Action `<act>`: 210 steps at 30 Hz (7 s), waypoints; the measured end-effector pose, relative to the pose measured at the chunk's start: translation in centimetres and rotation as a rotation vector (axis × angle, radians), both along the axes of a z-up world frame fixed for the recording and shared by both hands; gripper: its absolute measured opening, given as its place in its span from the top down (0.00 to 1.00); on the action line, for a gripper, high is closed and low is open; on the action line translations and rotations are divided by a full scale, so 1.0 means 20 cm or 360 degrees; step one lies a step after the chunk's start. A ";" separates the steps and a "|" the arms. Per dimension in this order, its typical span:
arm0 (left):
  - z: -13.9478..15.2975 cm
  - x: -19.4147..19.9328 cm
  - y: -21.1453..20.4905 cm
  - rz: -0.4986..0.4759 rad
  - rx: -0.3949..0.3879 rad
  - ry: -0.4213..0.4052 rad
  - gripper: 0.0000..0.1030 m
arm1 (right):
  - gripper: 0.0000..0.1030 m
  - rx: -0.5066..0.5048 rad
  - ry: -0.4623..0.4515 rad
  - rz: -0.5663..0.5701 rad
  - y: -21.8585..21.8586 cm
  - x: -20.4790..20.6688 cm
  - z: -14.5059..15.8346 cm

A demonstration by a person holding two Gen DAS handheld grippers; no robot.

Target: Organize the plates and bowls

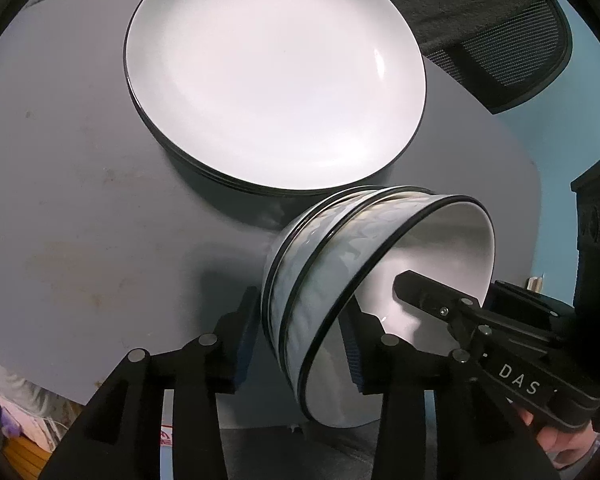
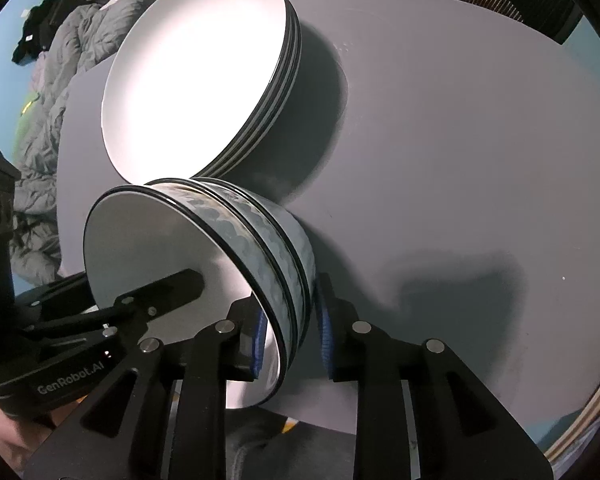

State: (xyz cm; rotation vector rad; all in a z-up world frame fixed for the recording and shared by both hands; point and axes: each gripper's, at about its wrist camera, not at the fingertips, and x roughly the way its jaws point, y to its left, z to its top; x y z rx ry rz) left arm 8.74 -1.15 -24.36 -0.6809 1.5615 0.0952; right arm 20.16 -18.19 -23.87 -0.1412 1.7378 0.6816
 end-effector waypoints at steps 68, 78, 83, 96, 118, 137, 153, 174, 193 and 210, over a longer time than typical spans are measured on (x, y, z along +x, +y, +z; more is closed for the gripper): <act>0.20 0.43 0.37 0.0016 0.0314 -0.0078 0.82 | 0.84 0.0020 -0.0195 0.0103 0.43 0.36 0.20; 0.19 0.46 0.38 0.0003 0.0339 -0.0108 0.82 | 0.84 -0.0017 -0.0225 0.0121 0.47 0.38 0.17; 0.19 0.46 0.39 -0.0017 0.0342 -0.0152 0.82 | 0.81 -0.0012 -0.0240 0.0119 0.47 0.37 0.18; 0.52 0.35 0.45 0.0038 0.0561 -0.0373 0.43 | 0.50 -0.0070 -0.0564 0.0053 0.37 0.45 0.47; 1.24 0.07 0.24 0.0042 0.0675 -0.0773 0.20 | 0.35 0.0125 -0.1036 -0.0093 0.21 0.15 1.18; 1.40 -0.14 0.16 0.0091 0.0720 -0.0874 0.15 | 0.34 0.0116 -0.1074 -0.0190 0.04 -0.06 1.35; 1.39 -0.15 0.16 0.0051 0.0727 -0.0879 0.15 | 0.34 0.0114 -0.1054 -0.0207 0.02 -0.11 1.37; 1.45 -0.13 0.14 0.0063 0.0771 -0.0911 0.15 | 0.34 0.0128 -0.1061 -0.0214 0.02 -0.10 1.38; 1.46 -0.09 0.16 0.0060 0.0831 -0.0877 0.15 | 0.34 0.0128 -0.1063 -0.0216 0.05 -0.08 1.40; 1.48 -0.09 0.15 0.0108 0.0806 -0.0889 0.15 | 0.34 0.0131 -0.1050 -0.0200 0.09 -0.05 1.40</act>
